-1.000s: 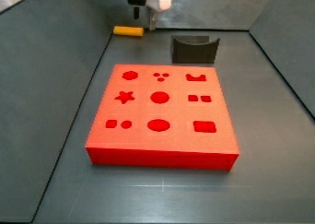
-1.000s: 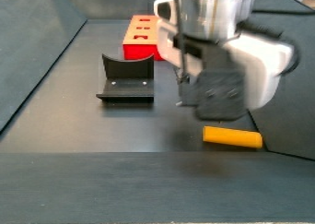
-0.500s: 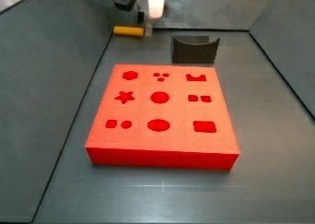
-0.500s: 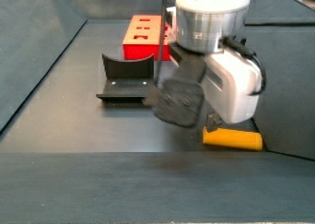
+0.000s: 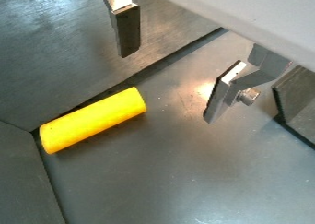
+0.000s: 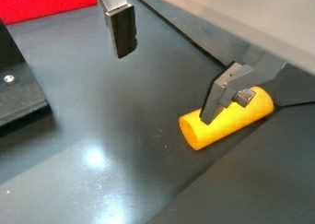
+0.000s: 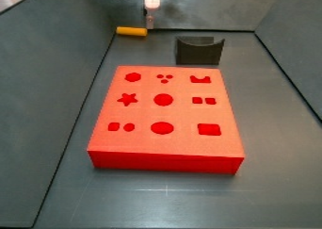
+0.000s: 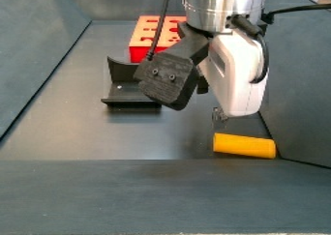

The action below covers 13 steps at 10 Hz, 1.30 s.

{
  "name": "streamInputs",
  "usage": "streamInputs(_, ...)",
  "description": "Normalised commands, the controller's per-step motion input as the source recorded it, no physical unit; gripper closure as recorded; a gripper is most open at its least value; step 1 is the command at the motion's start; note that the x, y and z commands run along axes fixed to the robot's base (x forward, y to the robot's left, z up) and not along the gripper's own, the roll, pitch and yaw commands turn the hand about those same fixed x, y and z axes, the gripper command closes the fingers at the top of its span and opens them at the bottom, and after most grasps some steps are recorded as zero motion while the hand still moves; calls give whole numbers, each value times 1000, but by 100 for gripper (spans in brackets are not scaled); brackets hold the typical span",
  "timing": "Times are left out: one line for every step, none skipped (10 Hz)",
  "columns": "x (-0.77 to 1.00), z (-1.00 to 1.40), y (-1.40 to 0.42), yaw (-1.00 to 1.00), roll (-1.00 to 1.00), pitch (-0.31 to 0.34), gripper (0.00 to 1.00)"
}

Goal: Pick up the oval object. Move up. Place the oval object on the fixture. Regrasp the oval object. Move to above the board. Insert the oval object.
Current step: Pick up the oval object.

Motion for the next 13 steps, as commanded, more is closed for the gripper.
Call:
streamInputs(0,-257,371,-606,0,26,0)
streamInputs(-66,-240,506,-449,-4,39,0)
streamInputs(49,-26,91,-80,-30,11,0)
streamInputs(114,-123,20,-103,-40,0,0)
streamInputs(40,-183,186,-409,-11,37,0)
streamInputs(0,-183,43,-603,-33,30,0)
streamInputs(43,0,14,0,-41,63,0)
streamInputs(0,-69,0,-3,0,-10,0)
streamInputs(-26,-280,-17,-283,-20,-87,0)
streamInputs(-203,-183,0,-386,-66,-130,0)
streamInputs(0,0,0,0,-13,0,0)
streamInputs(0,0,60,0,0,0,0)
streamInputs(-206,-40,143,-474,-109,-53,0)
